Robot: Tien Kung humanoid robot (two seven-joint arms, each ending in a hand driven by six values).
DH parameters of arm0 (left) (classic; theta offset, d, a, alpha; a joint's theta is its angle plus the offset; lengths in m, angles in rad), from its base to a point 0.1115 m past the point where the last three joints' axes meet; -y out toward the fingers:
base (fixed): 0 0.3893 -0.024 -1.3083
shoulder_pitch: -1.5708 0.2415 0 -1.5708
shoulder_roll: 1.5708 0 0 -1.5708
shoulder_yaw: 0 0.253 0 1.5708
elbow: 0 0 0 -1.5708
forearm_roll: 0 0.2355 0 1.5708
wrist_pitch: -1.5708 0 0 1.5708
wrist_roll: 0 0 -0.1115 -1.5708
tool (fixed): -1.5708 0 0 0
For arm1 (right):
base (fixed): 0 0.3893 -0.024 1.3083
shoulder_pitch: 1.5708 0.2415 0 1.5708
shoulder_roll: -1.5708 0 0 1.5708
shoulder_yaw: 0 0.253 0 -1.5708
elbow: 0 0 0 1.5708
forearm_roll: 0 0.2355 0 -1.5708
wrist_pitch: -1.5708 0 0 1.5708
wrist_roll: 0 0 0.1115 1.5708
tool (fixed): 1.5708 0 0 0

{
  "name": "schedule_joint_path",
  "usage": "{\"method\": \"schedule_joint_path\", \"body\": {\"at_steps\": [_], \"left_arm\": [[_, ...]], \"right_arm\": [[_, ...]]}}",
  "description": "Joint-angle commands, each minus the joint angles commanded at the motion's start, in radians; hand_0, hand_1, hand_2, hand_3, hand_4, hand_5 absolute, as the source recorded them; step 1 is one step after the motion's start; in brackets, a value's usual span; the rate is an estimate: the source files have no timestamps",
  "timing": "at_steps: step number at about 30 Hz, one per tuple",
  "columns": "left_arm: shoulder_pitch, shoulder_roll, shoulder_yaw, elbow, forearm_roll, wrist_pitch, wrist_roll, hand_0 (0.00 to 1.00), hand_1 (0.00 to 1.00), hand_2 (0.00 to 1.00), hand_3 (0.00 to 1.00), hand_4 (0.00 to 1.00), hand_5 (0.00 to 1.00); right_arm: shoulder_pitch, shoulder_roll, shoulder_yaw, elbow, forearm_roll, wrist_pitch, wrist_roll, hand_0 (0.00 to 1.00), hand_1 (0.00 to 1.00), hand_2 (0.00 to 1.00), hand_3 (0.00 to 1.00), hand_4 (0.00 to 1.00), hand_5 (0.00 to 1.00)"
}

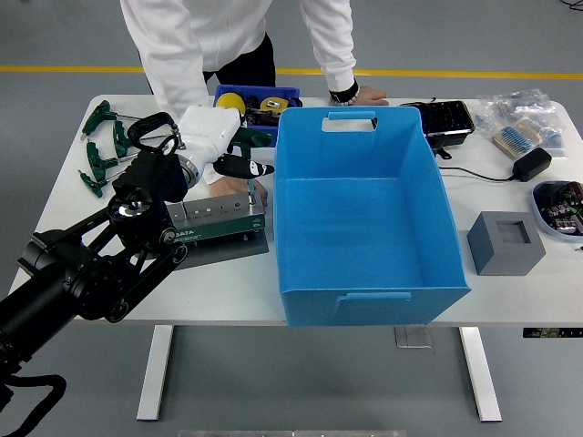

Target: Lift tool from toolbox,place it in box,lift tool from toolbox,place it in box

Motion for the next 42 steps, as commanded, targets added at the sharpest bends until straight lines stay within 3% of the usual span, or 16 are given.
{"method": "schedule_joint_path", "body": {"at_steps": [12, 13, 18, 19, 24, 25, 30, 31, 42], "left_arm": [[0.004, -0.008, -0.01, 0.032, -0.016, 0.045, 0.012, 0.332, 0.212, 0.27, 0.314, 0.998, 0.679], [0.004, -0.008, -0.011, 0.035, -0.02, 0.049, 0.012, 0.215, 0.147, 0.231, 0.257, 0.998, 0.665], [0.007, -0.013, -0.012, 0.05, -0.045, 0.072, 0.009, 0.215, 0.147, 0.231, 0.257, 0.998, 0.665], [0.007, -0.015, -0.011, 0.055, -0.052, 0.083, 0.007, 0.174, 0.114, 0.2, 0.21, 0.998, 0.653], [0.008, -0.018, -0.005, 0.071, -0.078, 0.122, 0.001, 0.174, 0.114, 0.2, 0.21, 0.998, 0.653], [0.008, -0.018, -0.005, 0.074, -0.085, 0.127, 0.0, 0.145, 0.068, 0.149, 0.15, 0.998, 0.625], [0.007, -0.018, -0.003, 0.08, -0.105, 0.16, -0.004, 0.145, 0.068, 0.149, 0.15, 0.998, 0.625], [0.007, -0.019, -0.003, 0.081, -0.108, 0.167, -0.005, 0.115, 0.039, 0.104, 0.092, 0.998, 0.557], [0.007, -0.013, -0.001, 0.072, -0.129, 0.241, -0.036, 0.085, 0.003, 0.077, 0.06, 0.998, 0.527]], "right_arm": [[0.008, -0.002, 0.004, 0.001, -0.01, -0.001, -0.003, 0.673, 0.644, 0.718, 0.586, 0.838, 0.76], [0.008, -0.003, 0.003, 0.001, -0.009, -0.001, -0.002, 0.673, 0.644, 0.718, 0.586, 0.838, 0.76], [0.01, -0.004, 0.0, 0.001, -0.005, -0.001, 0.001, 0.673, 0.644, 0.718, 0.586, 0.838, 0.76], [0.011, -0.005, -0.002, 0.001, -0.002, -0.002, 0.003, 0.673, 0.644, 0.717, 0.586, 0.838, 0.76], [0.011, -0.005, -0.002, 0.001, -0.002, -0.003, 0.004, 0.673, 0.644, 0.717, 0.586, 0.838, 0.76], [0.012, -0.006, -0.002, 0.001, -0.002, -0.003, 0.004, 0.672, 0.644, 0.717, 0.586, 0.839, 0.758], [0.012, -0.006, 0.001, 0.001, -0.008, -0.003, 0.003, 0.672, 0.644, 0.717, 0.586, 0.839, 0.758], [0.012, -0.006, 0.002, 0.001, -0.01, -0.003, 0.003, 0.671, 0.644, 0.717, 0.585, 0.839, 0.758], [0.006, -0.003, 0.009, 0.001, -0.019, -0.005, 0.0, 0.672, 0.643, 0.716, 0.585, 0.838, 0.758]]}}
